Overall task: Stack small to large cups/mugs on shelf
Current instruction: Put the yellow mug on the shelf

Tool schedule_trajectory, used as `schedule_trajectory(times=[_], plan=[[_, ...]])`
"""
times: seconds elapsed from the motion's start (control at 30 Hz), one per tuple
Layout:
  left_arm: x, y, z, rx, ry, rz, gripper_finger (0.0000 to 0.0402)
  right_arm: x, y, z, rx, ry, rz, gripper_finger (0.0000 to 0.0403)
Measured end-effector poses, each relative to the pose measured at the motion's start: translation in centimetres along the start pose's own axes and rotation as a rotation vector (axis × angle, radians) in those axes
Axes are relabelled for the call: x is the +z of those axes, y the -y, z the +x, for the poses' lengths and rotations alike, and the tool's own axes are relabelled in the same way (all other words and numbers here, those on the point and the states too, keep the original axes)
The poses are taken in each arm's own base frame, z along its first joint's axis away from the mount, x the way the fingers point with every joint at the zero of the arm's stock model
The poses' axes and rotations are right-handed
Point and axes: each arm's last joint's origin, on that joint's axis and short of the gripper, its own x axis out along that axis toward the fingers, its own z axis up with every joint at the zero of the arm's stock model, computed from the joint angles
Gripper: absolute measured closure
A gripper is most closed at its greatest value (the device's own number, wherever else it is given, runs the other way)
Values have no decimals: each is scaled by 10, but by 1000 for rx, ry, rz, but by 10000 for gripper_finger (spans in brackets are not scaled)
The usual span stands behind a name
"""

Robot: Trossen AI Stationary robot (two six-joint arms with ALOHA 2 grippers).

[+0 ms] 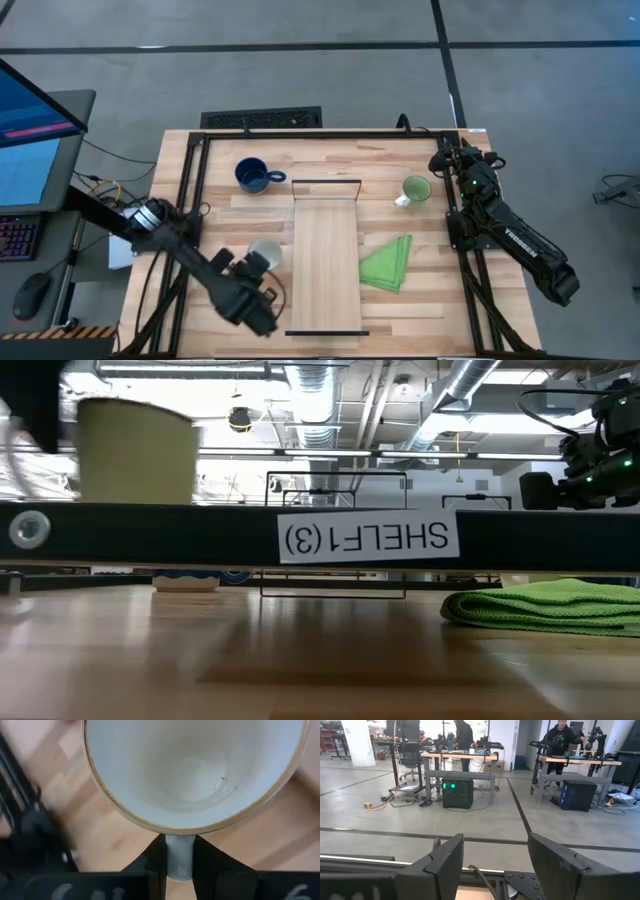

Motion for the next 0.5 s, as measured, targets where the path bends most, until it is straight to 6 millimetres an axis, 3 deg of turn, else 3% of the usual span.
schedule_trajectory(times=[0.5], plan=[[109,-10,-12,-54,84,225,358,0,0,0,12,0,0,158]])
